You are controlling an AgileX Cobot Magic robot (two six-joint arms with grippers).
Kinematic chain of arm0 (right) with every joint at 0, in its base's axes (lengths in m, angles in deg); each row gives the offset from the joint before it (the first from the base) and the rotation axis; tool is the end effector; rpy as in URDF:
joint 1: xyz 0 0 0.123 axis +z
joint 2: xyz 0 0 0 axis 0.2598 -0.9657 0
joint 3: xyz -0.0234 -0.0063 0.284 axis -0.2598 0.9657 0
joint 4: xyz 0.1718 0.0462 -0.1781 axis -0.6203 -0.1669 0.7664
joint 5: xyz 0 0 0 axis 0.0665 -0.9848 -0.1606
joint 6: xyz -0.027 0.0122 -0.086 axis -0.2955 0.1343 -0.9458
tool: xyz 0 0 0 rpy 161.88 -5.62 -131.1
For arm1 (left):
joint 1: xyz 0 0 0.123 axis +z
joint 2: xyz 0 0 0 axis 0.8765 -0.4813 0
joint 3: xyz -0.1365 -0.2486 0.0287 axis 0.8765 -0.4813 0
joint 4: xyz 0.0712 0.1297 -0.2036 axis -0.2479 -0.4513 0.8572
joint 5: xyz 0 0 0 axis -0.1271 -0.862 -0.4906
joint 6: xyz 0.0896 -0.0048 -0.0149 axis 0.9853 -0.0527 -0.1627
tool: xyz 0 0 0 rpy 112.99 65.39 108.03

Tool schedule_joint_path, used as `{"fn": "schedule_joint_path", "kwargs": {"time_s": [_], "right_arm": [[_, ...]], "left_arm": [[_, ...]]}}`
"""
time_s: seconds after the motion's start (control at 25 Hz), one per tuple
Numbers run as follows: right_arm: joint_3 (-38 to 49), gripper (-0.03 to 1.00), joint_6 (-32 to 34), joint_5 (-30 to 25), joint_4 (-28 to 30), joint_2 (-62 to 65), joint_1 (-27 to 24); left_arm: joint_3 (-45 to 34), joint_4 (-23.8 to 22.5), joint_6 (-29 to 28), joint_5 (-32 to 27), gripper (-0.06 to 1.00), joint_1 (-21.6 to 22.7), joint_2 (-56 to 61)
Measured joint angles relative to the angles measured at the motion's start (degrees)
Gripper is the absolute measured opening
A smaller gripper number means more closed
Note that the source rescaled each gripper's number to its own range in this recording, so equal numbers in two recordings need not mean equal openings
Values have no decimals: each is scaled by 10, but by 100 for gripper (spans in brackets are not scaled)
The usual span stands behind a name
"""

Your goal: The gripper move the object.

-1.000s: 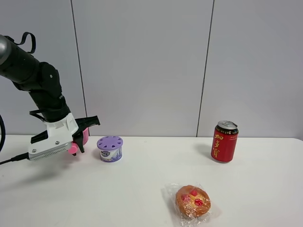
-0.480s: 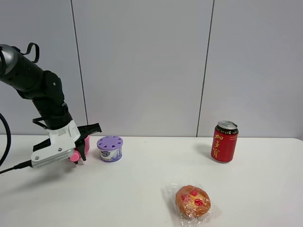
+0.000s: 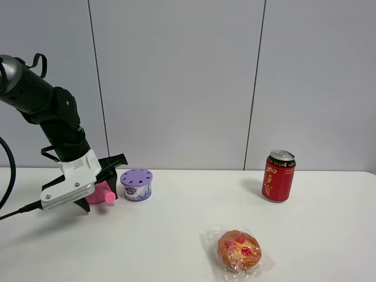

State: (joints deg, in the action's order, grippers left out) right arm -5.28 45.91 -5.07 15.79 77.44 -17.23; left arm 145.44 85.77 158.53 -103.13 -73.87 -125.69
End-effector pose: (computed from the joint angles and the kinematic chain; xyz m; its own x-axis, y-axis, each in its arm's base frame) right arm -0.0031 -0.0017 0.2721 -0.4670 0.0610 -0.8822 0.0758 0.9967 0.0288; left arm 0.4106 -0.1044 0.1088 0.8805 0.4501 0.1489 0.3976 -0.8721 0.2853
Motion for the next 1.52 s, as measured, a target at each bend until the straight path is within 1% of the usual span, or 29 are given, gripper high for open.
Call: {"fn": "schedule_joint_path", "kwargs": {"time_s": [0.16,0.28,0.4,0.48,0.56,0.64,0.68,0.72,0.84,0.92,0.96,1.0,1.04,1.08,1.16,1.2,1.28,1.36,1.52], "right_arm": [[0,100,0,0,0,0,0],[0,100,0,0,0,0,0],[0,100,0,0,0,0,0],[0,100,0,0,0,0,0],[0,100,0,0,0,0,0],[0,100,0,0,0,0,0],[0,100,0,0,0,0,0],[0,100,0,0,0,0,0],[0,100,0,0,0,0,0],[0,100,0,0,0,0,0],[0,100,0,0,0,0,0],[0,100,0,0,0,0,0],[0,100,0,0,0,0,0],[0,100,0,0,0,0,0],[0,100,0,0,0,0,0],[0,100,0,0,0,0,0],[0,100,0,0,0,0,0],[0,100,0,0,0,0,0],[0,100,0,0,0,0,0]], "left_arm": [[0,0,0,-16,72,0,15],[0,0,-13,-53,72,0,49],[0,5,-67,-106,72,0,88],[0,16,-127,-131,72,0,117],[5,34,-202,-146,72,0,148],[17,48,-317,-141,72,0,184],[25,53,-378,-127,72,0,200],[32,56,-462,-111,72,0,218],[53,58,-744,-42,72,0,268],[64,48,-965,-15,72,0,301],[70,34,-1051,-16,72,0,314],[76,9,-1142,-22,72,0,329],[80,-18,-1216,-37,72,0,343],[83,-41,-1273,-58,72,0,357],[83,-82,-1338,-105,72,1,382],[83,-96,-1357,-131,72,3,396],[83,-113,-1373,-169,72,8,425],[83,-122,-1382,-197,72,11,459],[83,-123,-1404,-226,72,40,529]]}}
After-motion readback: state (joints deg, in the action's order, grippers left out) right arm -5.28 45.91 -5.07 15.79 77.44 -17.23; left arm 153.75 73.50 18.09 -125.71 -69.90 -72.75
